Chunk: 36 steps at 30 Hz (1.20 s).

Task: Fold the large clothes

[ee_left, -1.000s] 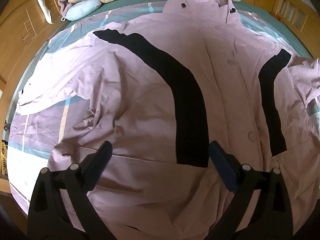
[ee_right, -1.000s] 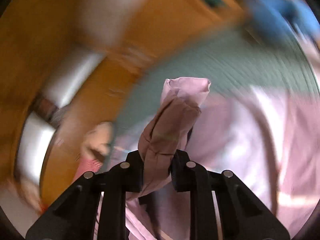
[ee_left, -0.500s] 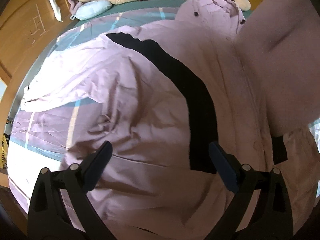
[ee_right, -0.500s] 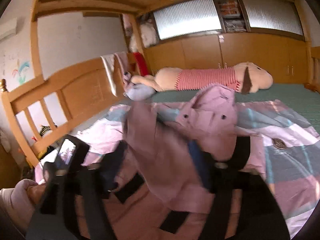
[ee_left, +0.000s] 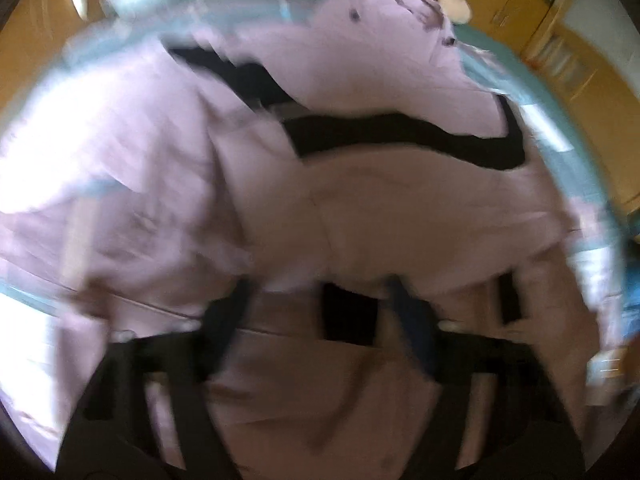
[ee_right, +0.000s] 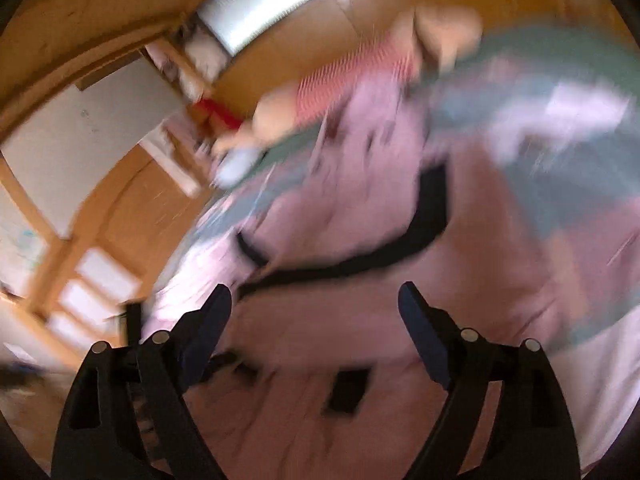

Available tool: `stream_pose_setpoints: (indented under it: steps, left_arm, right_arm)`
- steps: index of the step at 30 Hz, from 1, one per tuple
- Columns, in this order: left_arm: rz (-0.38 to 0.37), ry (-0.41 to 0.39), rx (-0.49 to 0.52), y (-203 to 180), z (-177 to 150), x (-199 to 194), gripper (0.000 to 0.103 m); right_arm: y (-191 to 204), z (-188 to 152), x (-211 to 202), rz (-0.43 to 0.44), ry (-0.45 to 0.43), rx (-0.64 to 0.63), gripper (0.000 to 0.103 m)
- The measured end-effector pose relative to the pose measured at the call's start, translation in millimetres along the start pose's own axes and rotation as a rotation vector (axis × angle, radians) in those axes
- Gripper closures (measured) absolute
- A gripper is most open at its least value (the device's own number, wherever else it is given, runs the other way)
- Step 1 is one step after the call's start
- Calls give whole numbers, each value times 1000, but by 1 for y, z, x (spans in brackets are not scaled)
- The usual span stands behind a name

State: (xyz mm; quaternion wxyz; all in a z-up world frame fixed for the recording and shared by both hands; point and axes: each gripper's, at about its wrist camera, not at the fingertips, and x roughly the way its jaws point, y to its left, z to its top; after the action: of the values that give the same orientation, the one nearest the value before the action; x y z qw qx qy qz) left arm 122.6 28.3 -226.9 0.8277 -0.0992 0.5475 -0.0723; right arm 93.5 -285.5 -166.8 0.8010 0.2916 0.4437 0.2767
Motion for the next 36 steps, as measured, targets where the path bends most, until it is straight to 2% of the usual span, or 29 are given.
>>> stream_pose_setpoints:
  steps: [2, 5, 7, 9, 11, 12, 13, 14, 16, 17, 18, 21, 23, 27, 29, 31, 36]
  left_arm:
    - [-36, 1, -31, 8, 2, 8, 38]
    - [-88, 5, -75, 14, 4, 8, 35]
    - [-160, 4, -119, 20, 5, 5, 22]
    - [-230, -1, -176, 29, 5, 3, 18]
    - [-260, -3, -210, 36, 4, 3, 18]
    - [-264, -2, -213, 36, 4, 4, 18]
    - [-265, -4, -214, 35, 3, 3, 23]
    - [-249, -12, -212, 34, 3, 4, 27]
    - [-199, -25, -206, 33, 4, 5, 54]
    - [-176, -28, -203, 33, 5, 8, 54]
    - [-180, -38, -213, 35, 6, 9, 56]
    - [-196, -82, -246, 44, 7, 0, 63]
    - [-184, -141, -225, 42, 10, -14, 71]
    - [-182, -190, -197, 40, 12, -27, 71]
    - [-171, -167, -194, 40, 12, -24, 63]
    - [-169, -143, -199, 40, 11, -19, 43]
    - [-305, -69, -244, 35, 4, -8, 17]
  right_arm:
    - [-15, -2, 16, 0, 88, 94, 18]
    - [-30, -3, 31, -24, 135, 147, 18]
    - [-44, -4, 37, -47, 122, 205, 18]
    - [-65, -4, 42, -44, 99, 302, 18]
    - [-82, -2, 43, -48, 54, 372, 45]
    - [-87, -1, 43, -53, 39, 385, 74]
    - [-91, 0, 43, -43, 24, 392, 89]
    - [-91, -1, 43, -31, 3, 388, 91]
    - [-77, 0, 38, -70, -22, 316, 99]
    - [-67, 0, 37, -90, -29, 263, 99]
    - [-50, 0, 33, -109, -39, 181, 99]
    - [-24, -2, 21, -115, -82, 53, 99]
    - [-18, -2, 16, -94, -103, 15, 99]
    - [-34, -10, 38, -160, -34, 27, 99]
    - [-42, -14, 48, -190, -3, 42, 99]
    - [-45, -16, 54, -200, 13, 45, 99]
    - [-46, -17, 57, -207, 19, 37, 98]
